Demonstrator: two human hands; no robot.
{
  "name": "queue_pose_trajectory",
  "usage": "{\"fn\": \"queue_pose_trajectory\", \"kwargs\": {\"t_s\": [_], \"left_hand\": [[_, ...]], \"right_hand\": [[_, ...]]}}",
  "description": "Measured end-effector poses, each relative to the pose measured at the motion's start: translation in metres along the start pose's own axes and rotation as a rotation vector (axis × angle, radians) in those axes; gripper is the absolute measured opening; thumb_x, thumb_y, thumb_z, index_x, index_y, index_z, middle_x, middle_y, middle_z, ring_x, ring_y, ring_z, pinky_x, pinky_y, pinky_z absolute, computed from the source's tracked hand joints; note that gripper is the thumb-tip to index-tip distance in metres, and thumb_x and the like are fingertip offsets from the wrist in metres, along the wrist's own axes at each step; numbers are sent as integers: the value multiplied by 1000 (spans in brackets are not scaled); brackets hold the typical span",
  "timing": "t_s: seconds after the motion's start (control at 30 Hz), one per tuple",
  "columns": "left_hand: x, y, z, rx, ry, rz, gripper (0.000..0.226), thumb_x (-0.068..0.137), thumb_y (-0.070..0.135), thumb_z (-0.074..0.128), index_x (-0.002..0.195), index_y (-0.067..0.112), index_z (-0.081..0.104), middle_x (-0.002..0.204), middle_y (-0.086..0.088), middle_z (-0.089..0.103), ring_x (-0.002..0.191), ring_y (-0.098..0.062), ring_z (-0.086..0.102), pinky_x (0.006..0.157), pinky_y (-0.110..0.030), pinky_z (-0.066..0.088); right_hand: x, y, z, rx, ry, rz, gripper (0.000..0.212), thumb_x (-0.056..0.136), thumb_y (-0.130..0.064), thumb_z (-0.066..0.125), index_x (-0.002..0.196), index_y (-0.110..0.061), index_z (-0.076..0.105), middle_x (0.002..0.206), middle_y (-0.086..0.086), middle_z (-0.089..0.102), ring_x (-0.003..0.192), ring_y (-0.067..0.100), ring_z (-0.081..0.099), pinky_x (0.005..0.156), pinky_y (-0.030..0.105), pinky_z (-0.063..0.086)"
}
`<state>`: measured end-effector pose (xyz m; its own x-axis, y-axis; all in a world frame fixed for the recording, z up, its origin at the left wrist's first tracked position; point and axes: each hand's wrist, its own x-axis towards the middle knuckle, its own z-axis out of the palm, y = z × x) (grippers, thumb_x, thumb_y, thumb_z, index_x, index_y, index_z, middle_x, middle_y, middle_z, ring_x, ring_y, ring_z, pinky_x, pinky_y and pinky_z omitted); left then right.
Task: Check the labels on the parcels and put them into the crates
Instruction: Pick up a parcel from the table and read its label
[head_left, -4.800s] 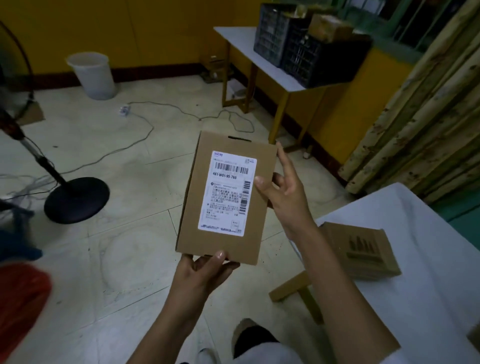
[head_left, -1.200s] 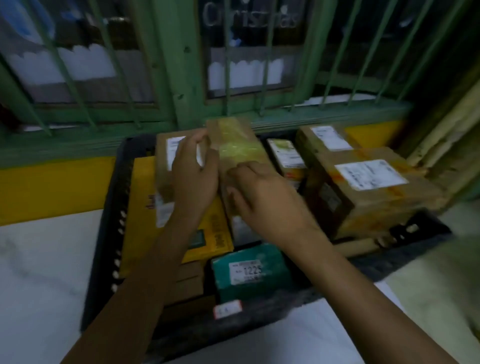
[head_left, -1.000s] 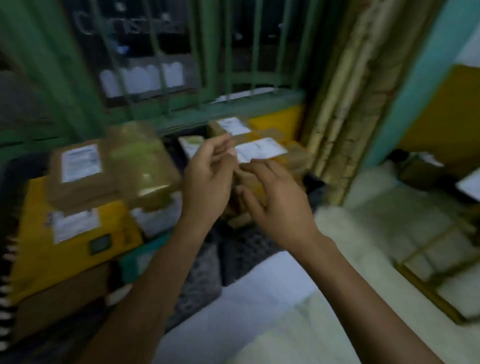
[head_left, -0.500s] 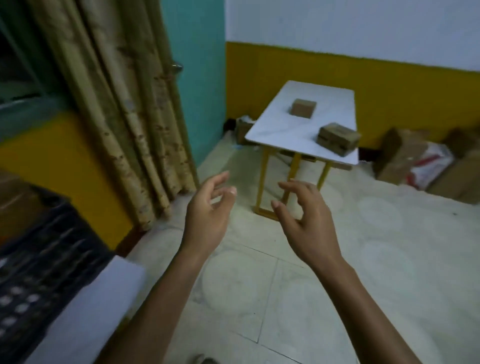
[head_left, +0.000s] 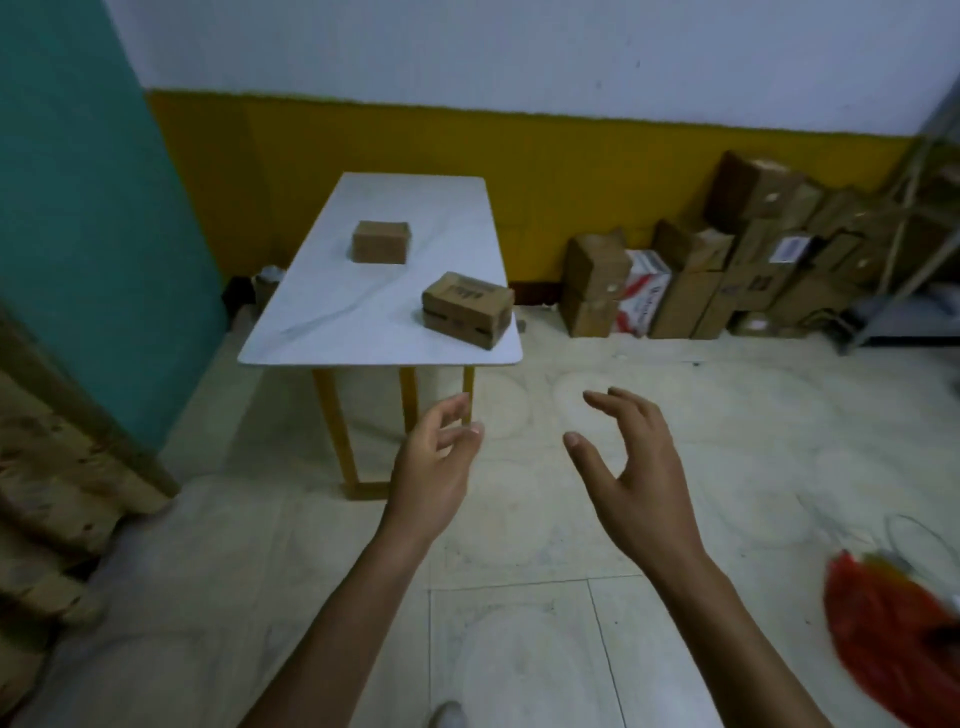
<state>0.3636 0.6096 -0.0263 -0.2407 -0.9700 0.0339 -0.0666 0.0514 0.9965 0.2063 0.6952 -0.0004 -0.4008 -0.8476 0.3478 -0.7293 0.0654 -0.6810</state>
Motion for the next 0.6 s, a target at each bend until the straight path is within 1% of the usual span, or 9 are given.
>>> {"fn": "queue_pose_trajectory", "kwargs": {"t_s": [0.07, 0.13, 0.23, 0.3, 0.33, 0.4, 0.47, 0.53, 0.6], "left_hand": [[44, 5, 26, 0, -55, 6, 28, 95, 22, 55, 120, 34, 51, 119, 17, 54, 102, 9, 52, 80, -10, 40], [82, 5, 50, 10, -93, -4, 36, 95, 23, 55, 130, 28, 48, 122, 14, 53, 107, 3, 52, 91, -19, 41], [126, -2, 79, 11, -111, -42, 36, 95, 24, 54, 130, 31, 45, 125, 17, 50, 120, -4, 47, 103, -28, 38], [155, -11, 94, 17, -84, -88, 38, 96, 23, 53, 133, 28, 45, 125, 17, 49, 125, -6, 44, 106, -30, 37], [170, -17, 101, 20, -63, -111, 39, 97, 23, 52, 134, 26, 45, 126, 16, 49, 126, -7, 44, 105, -30, 37], [199, -27, 116, 30, -16, -156, 38, 97, 23, 52, 134, 25, 46, 128, 14, 49, 124, -8, 44, 97, -27, 39], [228, -37, 133, 40, 37, -176, 36, 97, 25, 52, 132, 26, 47, 129, 12, 50, 120, -8, 45, 90, -25, 39], [256, -45, 152, 36, 102, -195, 38, 97, 25, 52, 134, 23, 46, 133, 7, 50, 120, -10, 46, 88, -25, 39], [282, -54, 171, 15, 181, -257, 40, 97, 24, 52, 136, 20, 45, 137, 3, 49, 124, -15, 46, 88, -26, 39]], "right_hand": [[34, 20, -3, -19, 47, 40, 42, 91, -33, 61, 131, -24, 52, 140, -2, 46, 131, 12, 40, 94, 19, 29], [62, 41, -4, 2, 75, 109, 44, 91, -36, 59, 133, -26, 50, 139, -8, 47, 128, 9, 42, 97, 22, 32], [99, 69, 0, 127, 71, 211, 53, 88, -53, 54, 136, -35, 45, 134, -22, 43, 125, 3, 42, 101, 26, 35], [128, 86, 7, 244, 42, 271, 58, 84, -61, 54, 136, -40, 42, 139, -23, 42, 127, 1, 42, 102, 25, 35], [143, 96, 11, 308, 20, 292, 59, 82, -62, 53, 136, -41, 42, 141, -22, 42, 126, -1, 42, 101, 22, 35], [175, 117, 19, 399, -35, 314, 58, 81, -64, 54, 135, -43, 42, 139, -23, 43, 123, -5, 43, 97, 16, 34], [211, 143, 27, 456, -98, 329, 56, 81, -60, 52, 133, -42, 43, 136, -23, 44, 121, -5, 44, 95, 16, 34], [250, 170, 35, 502, -170, 349, 57, 80, -57, 51, 134, -39, 45, 134, -20, 47, 119, -4, 46, 91, 13, 36], [287, 196, 44, 539, -264, 369, 55, 84, -53, 52, 135, -34, 46, 131, -18, 50, 112, -8, 50, 83, 7, 39]]}}
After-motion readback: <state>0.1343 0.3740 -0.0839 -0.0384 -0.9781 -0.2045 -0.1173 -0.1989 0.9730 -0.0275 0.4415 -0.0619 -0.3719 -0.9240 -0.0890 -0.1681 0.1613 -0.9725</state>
